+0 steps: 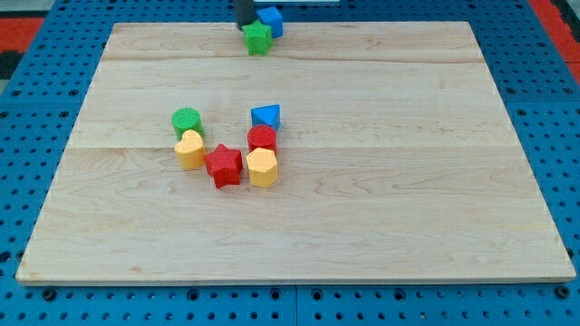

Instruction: Separate the green star from blue cube

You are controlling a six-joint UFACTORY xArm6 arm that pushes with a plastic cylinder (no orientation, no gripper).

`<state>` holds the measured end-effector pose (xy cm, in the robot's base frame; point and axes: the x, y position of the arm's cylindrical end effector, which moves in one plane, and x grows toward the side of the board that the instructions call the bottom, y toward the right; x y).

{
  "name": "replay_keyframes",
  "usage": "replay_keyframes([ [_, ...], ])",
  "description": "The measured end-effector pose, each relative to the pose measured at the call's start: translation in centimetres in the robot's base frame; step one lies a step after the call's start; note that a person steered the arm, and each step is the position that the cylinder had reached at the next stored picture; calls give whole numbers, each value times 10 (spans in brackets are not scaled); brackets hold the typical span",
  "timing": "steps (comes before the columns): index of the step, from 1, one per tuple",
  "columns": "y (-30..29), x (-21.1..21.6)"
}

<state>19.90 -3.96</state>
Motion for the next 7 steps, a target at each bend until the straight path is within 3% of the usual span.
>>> replay_keyframes([
  [1,49,17],
  [2,36,48],
  [4,29,-7],
  [6,-11,93],
  [7,-22,86],
])
